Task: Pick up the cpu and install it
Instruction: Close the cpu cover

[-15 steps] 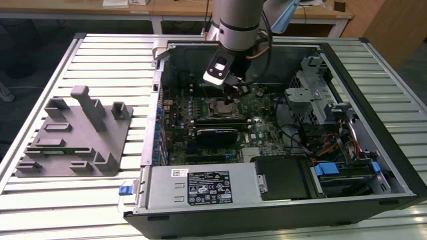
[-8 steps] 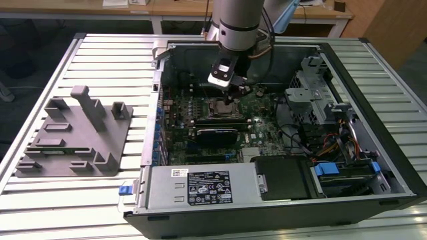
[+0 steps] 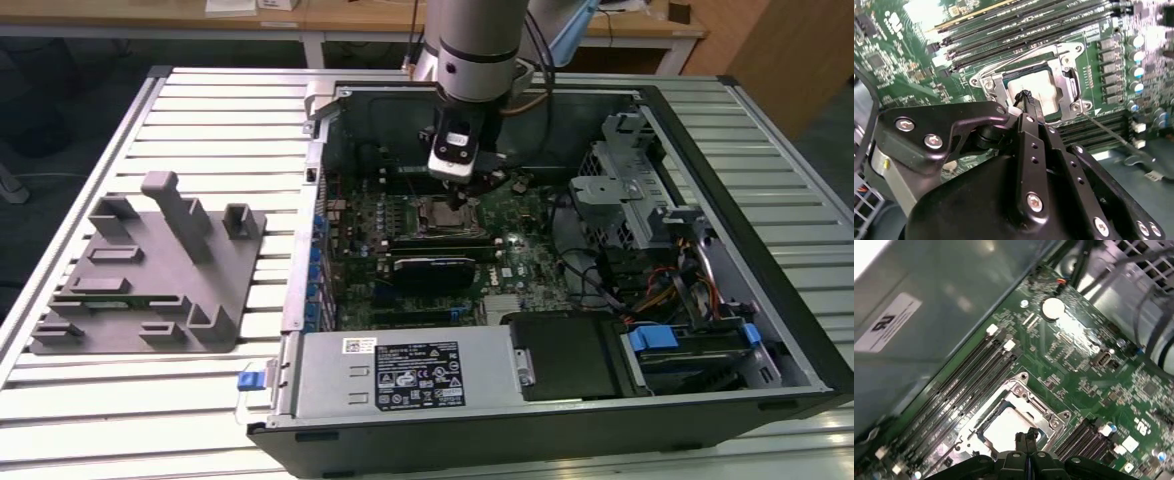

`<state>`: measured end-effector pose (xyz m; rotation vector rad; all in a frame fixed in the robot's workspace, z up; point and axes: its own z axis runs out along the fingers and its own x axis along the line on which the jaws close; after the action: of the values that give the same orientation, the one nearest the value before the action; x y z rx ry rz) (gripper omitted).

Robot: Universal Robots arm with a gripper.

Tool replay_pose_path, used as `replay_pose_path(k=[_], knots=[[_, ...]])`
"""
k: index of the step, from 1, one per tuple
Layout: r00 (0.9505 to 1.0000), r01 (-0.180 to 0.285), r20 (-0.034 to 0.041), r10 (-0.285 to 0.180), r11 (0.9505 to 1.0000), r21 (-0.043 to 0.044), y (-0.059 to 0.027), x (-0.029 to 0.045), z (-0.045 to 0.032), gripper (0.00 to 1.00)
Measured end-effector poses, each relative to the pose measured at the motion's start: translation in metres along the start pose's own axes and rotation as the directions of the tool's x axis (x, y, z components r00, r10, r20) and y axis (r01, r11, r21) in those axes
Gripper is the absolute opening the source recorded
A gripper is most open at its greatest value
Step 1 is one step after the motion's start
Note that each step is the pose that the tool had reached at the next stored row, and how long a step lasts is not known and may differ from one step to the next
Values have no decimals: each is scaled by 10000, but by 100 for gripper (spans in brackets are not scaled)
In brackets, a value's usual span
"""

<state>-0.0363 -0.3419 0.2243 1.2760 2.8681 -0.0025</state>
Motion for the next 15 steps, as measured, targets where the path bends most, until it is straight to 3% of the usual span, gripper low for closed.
replay_pose_path(k=[4, 7, 11, 15], knots=[[9974, 718, 1, -718, 9974, -2, 0, 0, 1, 11], [9920, 1261, 1, -1261, 9920, -4, 0, 0, 3, 11], [9802, 1981, 2, -1981, 9802, -6, 0, 0, 5, 11], [9629, 2698, 2, -2698, 9629, -8, 0, 0, 7, 11]])
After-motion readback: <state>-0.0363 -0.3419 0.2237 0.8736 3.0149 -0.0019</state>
